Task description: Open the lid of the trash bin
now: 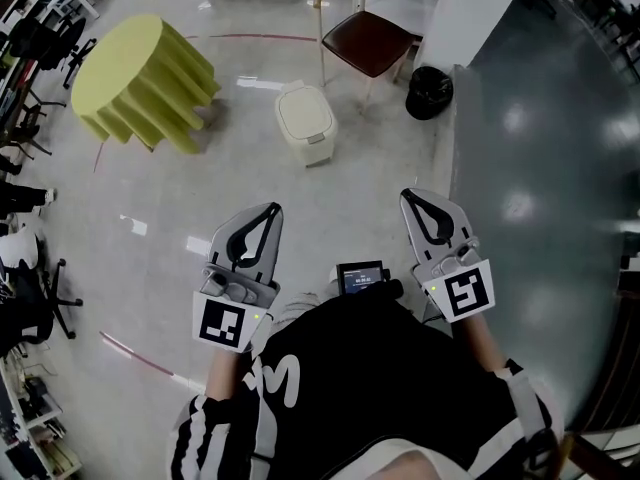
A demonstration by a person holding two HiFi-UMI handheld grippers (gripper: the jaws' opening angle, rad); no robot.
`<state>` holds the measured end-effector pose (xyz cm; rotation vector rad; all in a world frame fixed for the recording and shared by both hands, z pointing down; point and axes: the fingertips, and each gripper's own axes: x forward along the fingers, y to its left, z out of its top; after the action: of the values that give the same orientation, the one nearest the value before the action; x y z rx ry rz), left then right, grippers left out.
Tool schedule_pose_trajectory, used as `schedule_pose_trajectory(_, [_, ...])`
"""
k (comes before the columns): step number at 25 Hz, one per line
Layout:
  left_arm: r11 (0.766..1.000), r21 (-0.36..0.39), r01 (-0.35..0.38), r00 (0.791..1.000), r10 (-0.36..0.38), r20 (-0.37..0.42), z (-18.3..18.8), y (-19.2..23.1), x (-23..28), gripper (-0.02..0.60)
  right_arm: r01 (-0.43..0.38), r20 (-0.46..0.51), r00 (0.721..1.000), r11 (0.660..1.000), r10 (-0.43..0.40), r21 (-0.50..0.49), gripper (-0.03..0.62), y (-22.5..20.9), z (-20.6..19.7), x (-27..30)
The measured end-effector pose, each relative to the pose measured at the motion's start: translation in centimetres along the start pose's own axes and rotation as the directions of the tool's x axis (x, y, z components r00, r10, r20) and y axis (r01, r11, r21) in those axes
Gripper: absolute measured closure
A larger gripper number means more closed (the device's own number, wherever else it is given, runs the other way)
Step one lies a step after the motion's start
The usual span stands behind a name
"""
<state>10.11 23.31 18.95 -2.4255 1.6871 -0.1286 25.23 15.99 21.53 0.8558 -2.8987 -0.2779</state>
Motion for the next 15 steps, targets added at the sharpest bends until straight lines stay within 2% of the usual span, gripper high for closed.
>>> schedule_pose_trajectory(4, [1.0, -0.006, 0.006, 1.0, -0.006, -0.002, -0.36, -0.33, 0.68, 0.575, -0.026, 0.021, 0.999, 0.998, 0.025, 0.058, 0.583, -0.15, 0.07, 0.06])
schedule_pose_trajectory(9, [1.0, 0.01, 0.023, 1.0, -0.023, -0.009, -0.36, -0.55, 0.76, 0.574, -0.019, 0.03, 0.999, 0.989, 0.015, 0.144, 0.582, -0.68, 0.03, 0.01])
schedule_pose_trajectory(15, [0.999, -0.009, 0.036, 0.999, -0.037, -0.008, -0.23, -0.25, 1.02, 0.574, 0.007, 0.028, 1.0, 0.989, -0.012, 0.145, 0.583, -1.01, 0.39, -0.19])
